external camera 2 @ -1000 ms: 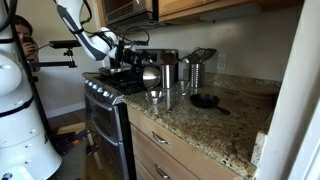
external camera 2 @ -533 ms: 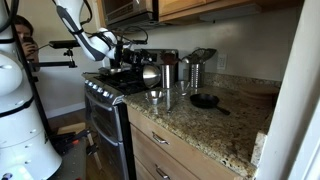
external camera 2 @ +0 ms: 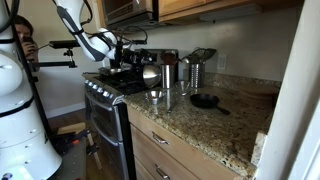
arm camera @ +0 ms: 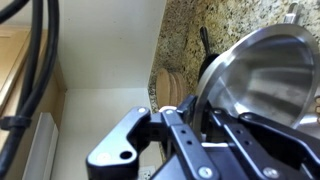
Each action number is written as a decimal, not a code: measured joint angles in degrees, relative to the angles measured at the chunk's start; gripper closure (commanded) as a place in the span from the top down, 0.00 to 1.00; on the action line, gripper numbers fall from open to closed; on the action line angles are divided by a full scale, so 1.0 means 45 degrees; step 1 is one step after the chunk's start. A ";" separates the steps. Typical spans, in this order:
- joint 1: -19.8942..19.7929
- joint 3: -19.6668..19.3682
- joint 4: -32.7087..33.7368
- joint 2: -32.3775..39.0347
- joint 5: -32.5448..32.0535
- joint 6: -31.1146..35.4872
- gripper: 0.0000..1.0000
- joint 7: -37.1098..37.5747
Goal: Pour the contents of the dish on the right into the dish on the left
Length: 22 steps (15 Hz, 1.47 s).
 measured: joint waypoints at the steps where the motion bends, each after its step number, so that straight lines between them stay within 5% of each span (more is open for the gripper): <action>1: -0.0001 -0.0011 0.0000 0.0013 0.0000 0.0000 0.07 0.0000; 6: -0.0295 -0.0537 0.0180 0.0051 0.0290 -0.0001 0.07 0.0008; 14: -0.2170 -0.2448 0.1758 0.0021 0.1592 0.0009 0.07 0.0013; 22: -0.3021 -0.3433 0.2249 0.0021 0.5492 0.1164 0.07 -0.0072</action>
